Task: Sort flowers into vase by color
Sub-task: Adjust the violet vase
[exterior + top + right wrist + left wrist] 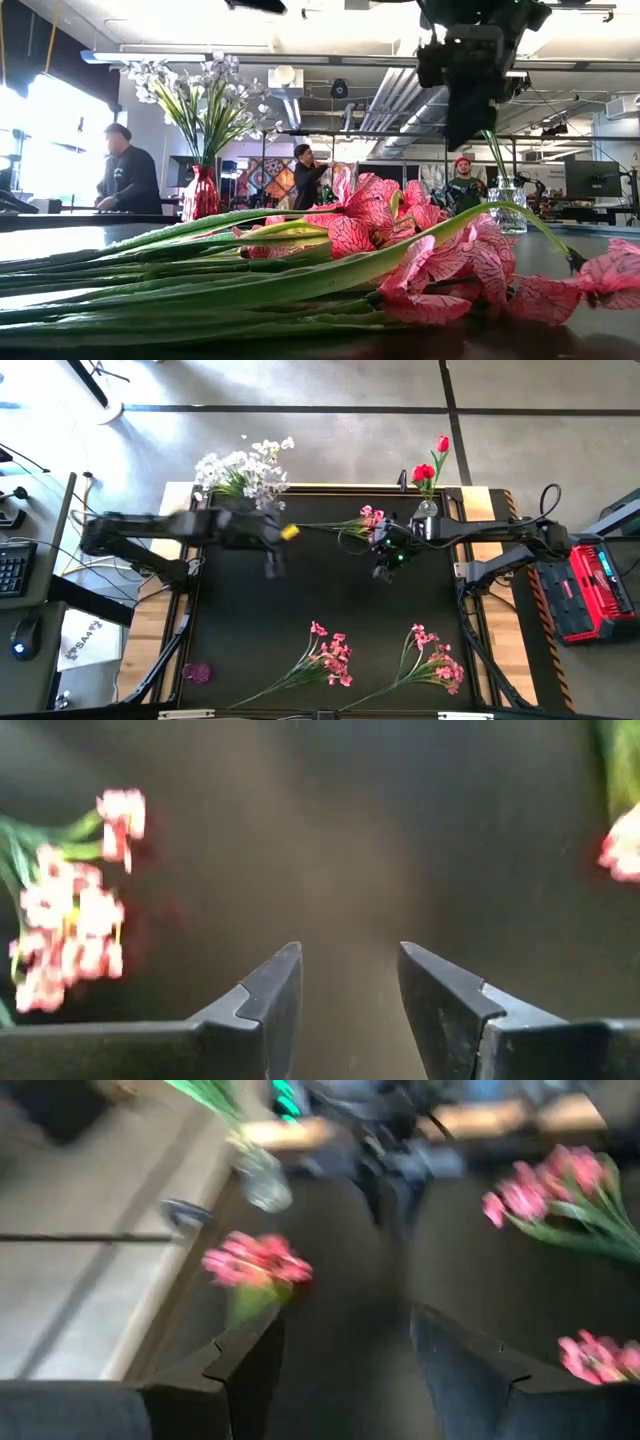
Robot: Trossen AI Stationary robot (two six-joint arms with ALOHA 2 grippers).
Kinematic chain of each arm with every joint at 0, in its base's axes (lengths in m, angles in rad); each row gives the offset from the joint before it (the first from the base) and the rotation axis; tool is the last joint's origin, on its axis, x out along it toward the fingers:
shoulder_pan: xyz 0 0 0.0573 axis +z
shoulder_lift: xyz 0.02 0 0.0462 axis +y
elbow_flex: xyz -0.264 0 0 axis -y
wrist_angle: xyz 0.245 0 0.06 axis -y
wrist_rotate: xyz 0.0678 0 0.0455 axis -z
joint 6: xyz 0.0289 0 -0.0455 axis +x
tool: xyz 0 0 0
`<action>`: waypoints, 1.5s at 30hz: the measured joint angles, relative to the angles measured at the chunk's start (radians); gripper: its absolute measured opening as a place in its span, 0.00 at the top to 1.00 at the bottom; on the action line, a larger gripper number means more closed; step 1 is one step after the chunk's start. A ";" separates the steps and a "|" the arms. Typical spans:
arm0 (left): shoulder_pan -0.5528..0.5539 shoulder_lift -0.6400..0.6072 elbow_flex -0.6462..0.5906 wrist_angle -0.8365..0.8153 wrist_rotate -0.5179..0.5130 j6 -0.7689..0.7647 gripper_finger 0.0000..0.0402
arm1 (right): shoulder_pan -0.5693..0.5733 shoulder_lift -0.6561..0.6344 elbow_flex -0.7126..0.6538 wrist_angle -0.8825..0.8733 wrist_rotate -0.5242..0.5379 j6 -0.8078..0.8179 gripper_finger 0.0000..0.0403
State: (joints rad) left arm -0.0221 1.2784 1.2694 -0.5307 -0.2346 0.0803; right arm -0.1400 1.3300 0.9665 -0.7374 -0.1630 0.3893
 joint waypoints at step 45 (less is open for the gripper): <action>-0.720 0.290 0.001 -0.448 0.461 -1.375 0.60 | 0.497 0.000 -0.001 0.030 0.449 0.647 0.62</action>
State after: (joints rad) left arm -0.7424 1.5684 1.2705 -0.9789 0.2260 -1.2948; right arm 0.3569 1.3296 0.9657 -0.7074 0.2861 1.0365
